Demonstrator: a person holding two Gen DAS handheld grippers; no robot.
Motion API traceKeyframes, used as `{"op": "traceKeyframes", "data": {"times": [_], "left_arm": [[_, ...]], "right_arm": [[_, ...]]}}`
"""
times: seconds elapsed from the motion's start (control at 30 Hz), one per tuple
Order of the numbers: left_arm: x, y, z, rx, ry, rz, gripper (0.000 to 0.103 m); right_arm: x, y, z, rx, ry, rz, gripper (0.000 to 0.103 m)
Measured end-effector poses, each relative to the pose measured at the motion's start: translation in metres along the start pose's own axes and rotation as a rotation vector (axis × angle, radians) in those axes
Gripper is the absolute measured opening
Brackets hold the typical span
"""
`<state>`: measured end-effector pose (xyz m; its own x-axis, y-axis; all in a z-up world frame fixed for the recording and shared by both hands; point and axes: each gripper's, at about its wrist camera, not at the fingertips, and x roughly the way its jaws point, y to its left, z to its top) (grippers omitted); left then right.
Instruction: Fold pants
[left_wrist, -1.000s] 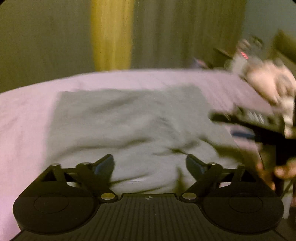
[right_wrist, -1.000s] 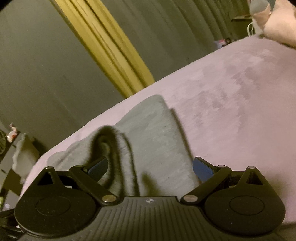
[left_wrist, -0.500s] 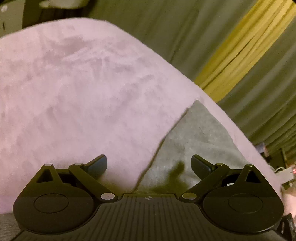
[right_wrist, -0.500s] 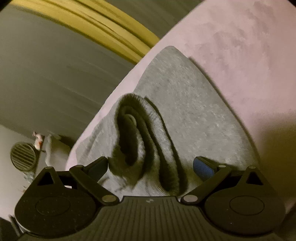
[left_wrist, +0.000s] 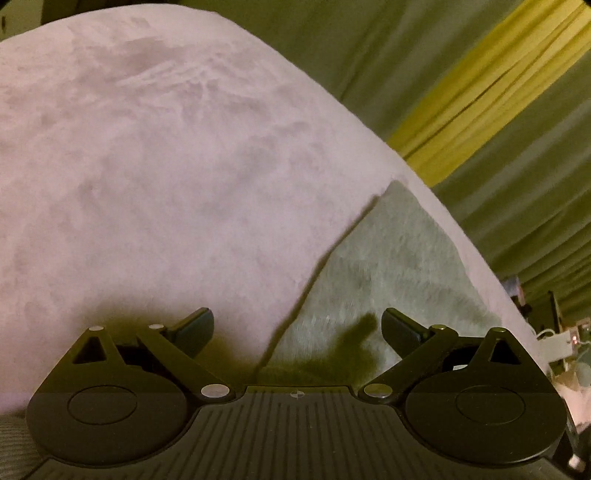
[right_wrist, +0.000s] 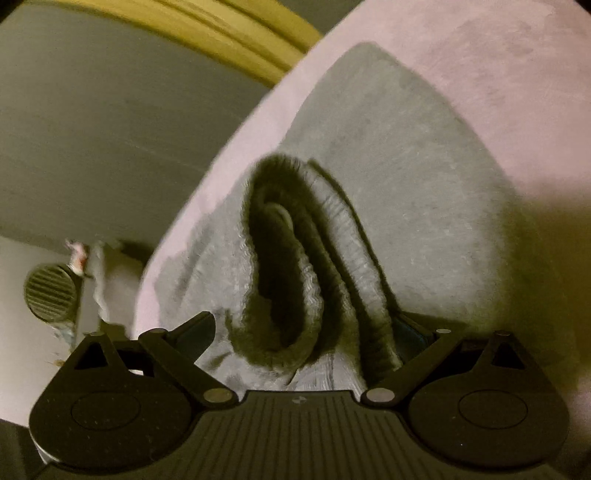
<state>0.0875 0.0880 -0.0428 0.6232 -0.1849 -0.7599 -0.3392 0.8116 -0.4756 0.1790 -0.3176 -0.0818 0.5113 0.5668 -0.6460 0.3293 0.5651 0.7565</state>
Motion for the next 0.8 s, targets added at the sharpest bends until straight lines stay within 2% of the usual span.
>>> {"op": "traceKeyframes", "data": {"times": [0.1,0.13,0.17,0.23,0.3,0.4,0.47,0.5,0.57,0.63,0.7,0.8], "left_arm": [[0.002,0.001,0.000,-0.006,0.007,0.001,0.100],[0.002,0.001,0.000,-0.011,0.009,0.002,0.100],[0.002,0.002,0.001,-0.017,0.013,0.002,0.100],[0.002,0.004,0.001,-0.028,0.017,-0.001,0.100],[0.003,0.005,0.001,-0.037,0.022,-0.004,0.100],[0.003,0.006,0.001,-0.044,0.030,-0.007,0.100],[0.005,0.006,0.001,-0.053,0.035,-0.005,0.100],[0.005,0.007,0.001,-0.060,0.037,-0.003,0.100],[0.005,0.009,0.002,-0.076,0.039,-0.004,0.100],[0.006,0.012,0.002,-0.098,0.040,-0.007,0.100],[0.005,0.015,0.002,-0.118,0.039,-0.008,0.100],[0.003,0.017,0.002,-0.134,0.033,-0.009,0.100]], "right_arm": [[0.011,0.006,0.001,0.003,0.001,-0.020,0.099],[0.012,0.009,0.000,-0.001,-0.012,-0.019,0.092],[0.010,0.012,-0.002,-0.011,-0.030,-0.011,0.068],[0.007,0.019,-0.006,-0.034,-0.064,-0.004,0.056],[0.004,0.021,-0.010,-0.052,-0.086,0.007,0.054],[0.005,0.012,-0.012,-0.018,-0.084,0.035,0.064],[0.007,0.010,-0.010,0.022,-0.068,0.051,0.066],[0.008,0.012,-0.009,0.019,-0.071,0.037,0.064],[0.009,0.024,-0.009,-0.017,-0.088,-0.008,0.050],[0.006,0.040,-0.009,-0.044,-0.120,-0.034,0.042],[-0.002,0.059,-0.010,-0.057,-0.159,0.008,0.039],[-0.026,0.087,-0.008,-0.060,-0.224,0.138,0.038]]}}
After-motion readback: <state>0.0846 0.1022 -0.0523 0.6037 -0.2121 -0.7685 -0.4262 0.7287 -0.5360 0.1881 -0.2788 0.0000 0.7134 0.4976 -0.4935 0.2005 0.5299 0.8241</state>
